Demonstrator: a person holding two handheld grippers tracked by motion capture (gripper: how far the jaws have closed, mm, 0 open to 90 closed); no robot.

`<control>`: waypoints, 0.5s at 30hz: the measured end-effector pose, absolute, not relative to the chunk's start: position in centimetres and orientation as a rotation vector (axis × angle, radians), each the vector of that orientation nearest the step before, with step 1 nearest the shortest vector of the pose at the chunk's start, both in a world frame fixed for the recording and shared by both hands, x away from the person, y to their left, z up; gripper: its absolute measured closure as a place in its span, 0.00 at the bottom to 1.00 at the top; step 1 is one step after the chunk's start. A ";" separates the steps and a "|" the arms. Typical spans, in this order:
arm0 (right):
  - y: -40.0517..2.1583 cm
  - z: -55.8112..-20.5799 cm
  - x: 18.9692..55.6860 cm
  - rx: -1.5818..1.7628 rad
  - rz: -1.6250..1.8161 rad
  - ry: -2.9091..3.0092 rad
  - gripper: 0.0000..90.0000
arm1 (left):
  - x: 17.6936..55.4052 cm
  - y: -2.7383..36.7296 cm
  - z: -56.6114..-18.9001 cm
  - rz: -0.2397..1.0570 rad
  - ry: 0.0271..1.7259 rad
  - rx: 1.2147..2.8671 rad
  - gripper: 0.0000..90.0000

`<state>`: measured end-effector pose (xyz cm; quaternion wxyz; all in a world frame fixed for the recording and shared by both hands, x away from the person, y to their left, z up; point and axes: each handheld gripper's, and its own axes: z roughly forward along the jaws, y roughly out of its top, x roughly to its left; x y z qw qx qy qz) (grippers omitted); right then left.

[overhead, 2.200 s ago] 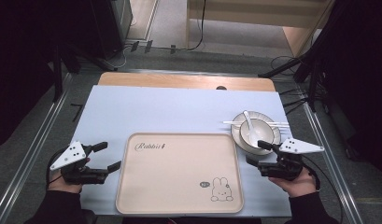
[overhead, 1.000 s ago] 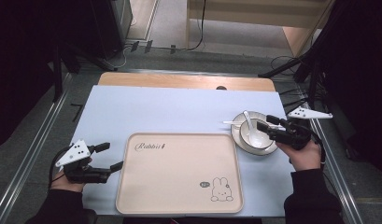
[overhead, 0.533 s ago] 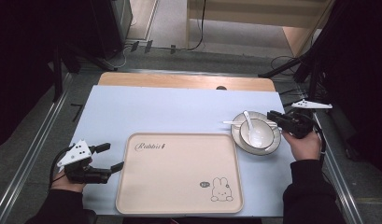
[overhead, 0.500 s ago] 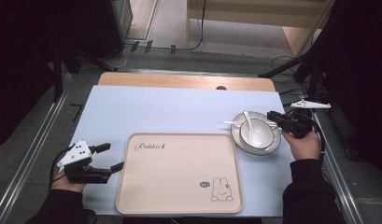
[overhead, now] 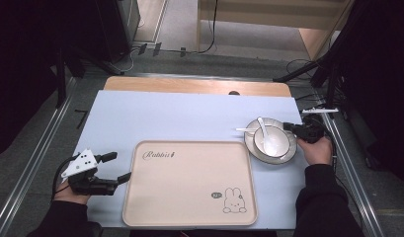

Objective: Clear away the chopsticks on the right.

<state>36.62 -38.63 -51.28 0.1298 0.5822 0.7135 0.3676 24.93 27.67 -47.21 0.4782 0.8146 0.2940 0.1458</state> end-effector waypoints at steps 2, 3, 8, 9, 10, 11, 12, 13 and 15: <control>-38.6 -51.5 36.7 1.695 1.051 2.095 1.00 | 24.9 27.7 -47.2 0.355 0.716 1.987 0.17; -38.6 -51.5 36.7 1.690 1.030 2.107 1.00 | 24.9 27.7 -47.2 0.352 0.715 1.987 0.17; -38.9 -51.3 36.2 1.690 1.021 2.139 1.00 | 24.9 27.7 -47.2 0.356 0.714 1.993 0.17; -39.0 -51.4 36.1 1.686 1.020 2.151 1.00 | 24.9 27.7 -47.2 0.357 0.710 1.995 0.17; -39.0 -51.4 36.0 1.696 1.015 2.161 1.00 | 24.9 27.7 -47.2 0.358 0.713 1.994 0.17; -39.1 -51.5 35.9 1.693 1.011 2.172 1.00 | 24.8 27.7 -47.2 0.359 0.713 1.991 0.17; -39.2 -51.5 35.8 1.698 0.998 2.180 1.00 | 24.8 27.7 -47.2 0.357 0.712 1.992 0.17; -39.2 -51.6 35.6 1.710 1.001 2.182 1.00 | 24.8 27.7 -47.2 0.359 0.713 1.991 0.17; -39.5 -51.6 35.1 1.710 1.000 2.181 1.00 | 24.8 27.8 -47.2 0.363 0.711 1.992 0.17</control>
